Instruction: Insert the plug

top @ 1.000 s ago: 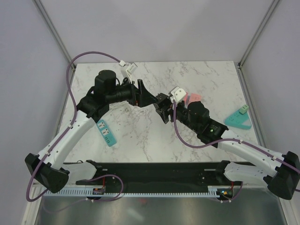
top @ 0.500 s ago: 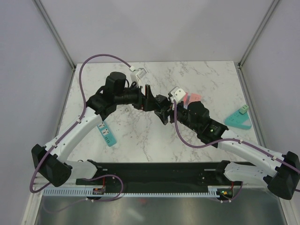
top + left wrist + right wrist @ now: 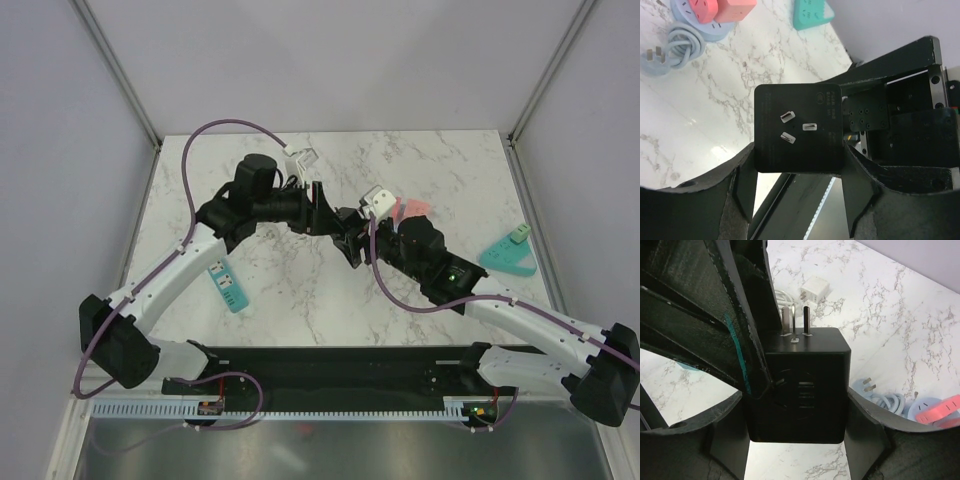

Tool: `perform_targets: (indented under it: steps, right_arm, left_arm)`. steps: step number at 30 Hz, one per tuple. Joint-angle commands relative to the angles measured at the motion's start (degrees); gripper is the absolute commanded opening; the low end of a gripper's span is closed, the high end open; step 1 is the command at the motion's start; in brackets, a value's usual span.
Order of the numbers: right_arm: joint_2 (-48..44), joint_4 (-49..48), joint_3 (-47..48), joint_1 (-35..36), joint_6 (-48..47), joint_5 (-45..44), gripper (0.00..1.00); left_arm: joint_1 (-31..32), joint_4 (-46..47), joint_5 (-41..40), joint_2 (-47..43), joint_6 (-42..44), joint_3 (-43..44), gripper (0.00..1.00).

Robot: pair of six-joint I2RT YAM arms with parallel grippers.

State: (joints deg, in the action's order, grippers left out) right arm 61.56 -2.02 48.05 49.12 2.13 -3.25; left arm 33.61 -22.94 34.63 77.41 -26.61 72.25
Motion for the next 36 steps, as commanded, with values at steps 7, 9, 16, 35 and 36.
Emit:
perform_targets:
  steps: [7, 9, 16, 35, 36]
  right_arm:
    - [-8.1, -13.4, -4.6, 0.3, 3.3, -3.0, 0.86]
    - [-8.9, -14.0, -5.0, 0.2, 3.0, -3.8, 0.91]
    - [-8.9, -14.9, -4.4, -1.7, 2.1, -0.9, 0.92]
    - [-8.8, -18.9, -3.3, -3.5, 0.9, 3.1, 0.79]
    - [-9.0, -19.1, -3.3, -3.5, 1.0, 3.0, 0.76]
  left_arm:
    - [-3.3, 29.4, 13.9, -0.4, -30.2, -10.5, 0.02]
    - [-3.4, 34.1, 14.7, 0.2, -33.9, -11.0, 0.02]
    - [-3.3, 48.1, 15.8, -0.3, -49.5, -14.1, 0.02]
    - [-3.4, 69.9, 15.1, 0.7, -70.2, -19.9, 0.02]
    - [-3.4, 70.3, 15.1, 0.8, -70.9, -20.0, 0.02]
